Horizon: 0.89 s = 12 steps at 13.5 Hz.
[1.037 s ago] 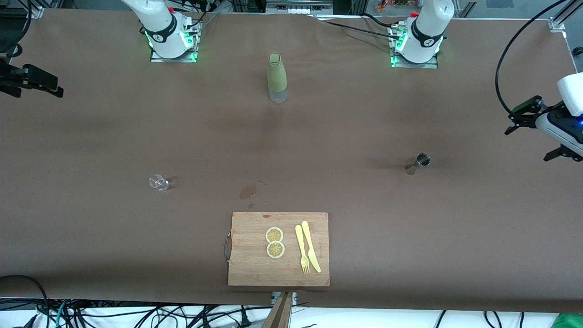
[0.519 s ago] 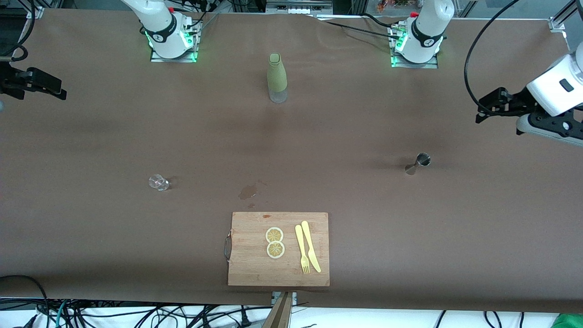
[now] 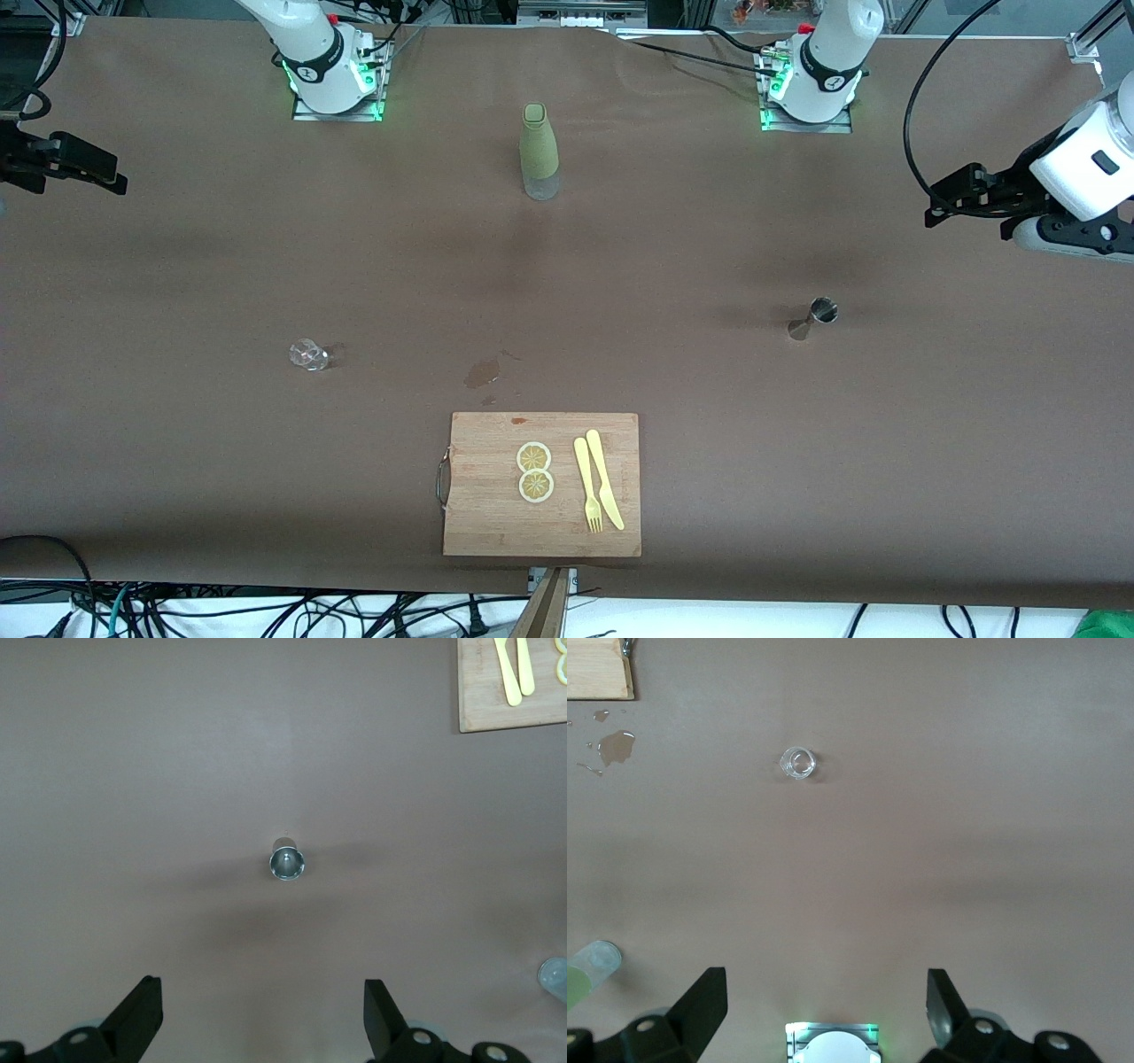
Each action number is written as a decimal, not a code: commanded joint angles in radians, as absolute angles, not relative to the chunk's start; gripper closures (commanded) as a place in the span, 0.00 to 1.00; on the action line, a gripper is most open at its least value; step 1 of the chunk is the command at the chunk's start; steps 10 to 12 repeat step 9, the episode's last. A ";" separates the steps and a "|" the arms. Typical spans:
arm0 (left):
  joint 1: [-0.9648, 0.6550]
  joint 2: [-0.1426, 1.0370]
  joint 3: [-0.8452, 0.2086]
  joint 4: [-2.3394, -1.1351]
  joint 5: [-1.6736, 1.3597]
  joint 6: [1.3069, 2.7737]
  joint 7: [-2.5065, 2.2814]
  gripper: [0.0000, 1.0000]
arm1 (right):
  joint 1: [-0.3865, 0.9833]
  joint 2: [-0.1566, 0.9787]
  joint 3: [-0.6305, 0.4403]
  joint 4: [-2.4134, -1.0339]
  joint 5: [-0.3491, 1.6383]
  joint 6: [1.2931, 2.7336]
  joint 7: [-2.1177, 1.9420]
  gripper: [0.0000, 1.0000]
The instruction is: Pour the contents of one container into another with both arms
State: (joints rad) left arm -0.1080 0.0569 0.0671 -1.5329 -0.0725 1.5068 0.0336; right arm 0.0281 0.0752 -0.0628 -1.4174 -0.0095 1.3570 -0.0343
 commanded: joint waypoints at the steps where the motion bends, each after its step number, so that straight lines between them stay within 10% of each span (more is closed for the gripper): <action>1: -0.057 0.026 -0.003 -1.571 -0.074 1.519 -0.066 0.00 | 0.025 0.063 -0.060 -1.433 -0.023 1.367 -0.020 0.00; 12: -0.055 0.018 -0.009 -1.560 -0.075 1.500 -0.064 0.00 | 0.026 0.063 -0.060 -1.433 -0.020 1.370 -0.021 0.00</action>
